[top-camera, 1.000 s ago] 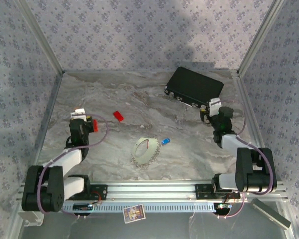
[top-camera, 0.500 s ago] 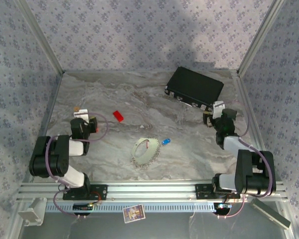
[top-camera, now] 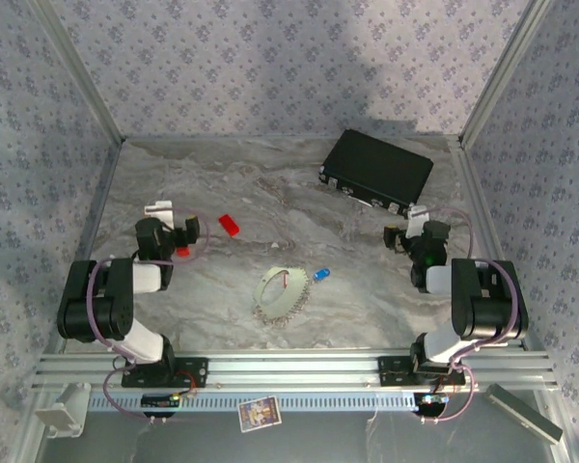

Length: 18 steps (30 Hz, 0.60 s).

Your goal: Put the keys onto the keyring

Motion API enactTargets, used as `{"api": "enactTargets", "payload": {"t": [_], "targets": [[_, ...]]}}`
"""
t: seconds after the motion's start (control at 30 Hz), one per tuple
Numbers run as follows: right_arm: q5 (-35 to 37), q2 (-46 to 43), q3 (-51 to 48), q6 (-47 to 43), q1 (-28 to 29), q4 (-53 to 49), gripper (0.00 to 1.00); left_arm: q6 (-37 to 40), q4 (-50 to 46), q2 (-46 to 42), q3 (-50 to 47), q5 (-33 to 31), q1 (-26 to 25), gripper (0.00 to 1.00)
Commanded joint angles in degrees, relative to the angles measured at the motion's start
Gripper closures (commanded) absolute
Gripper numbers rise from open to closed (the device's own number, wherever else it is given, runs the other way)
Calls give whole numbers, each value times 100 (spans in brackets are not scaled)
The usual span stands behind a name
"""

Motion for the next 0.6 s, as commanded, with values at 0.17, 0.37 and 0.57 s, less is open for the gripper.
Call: {"api": "enactTargets", "payload": {"t": [0.17,0.37,0.57], "targets": [[244,-3,122,131,25,148,28,117,46,4,24,-334,-149,0],[629,-2,178,186,91,68,24,21,-160,36,148,-71,-7,0],[746,-7,177,206,120,60,20,19,-107,26,107,-76,-6,0]]}}
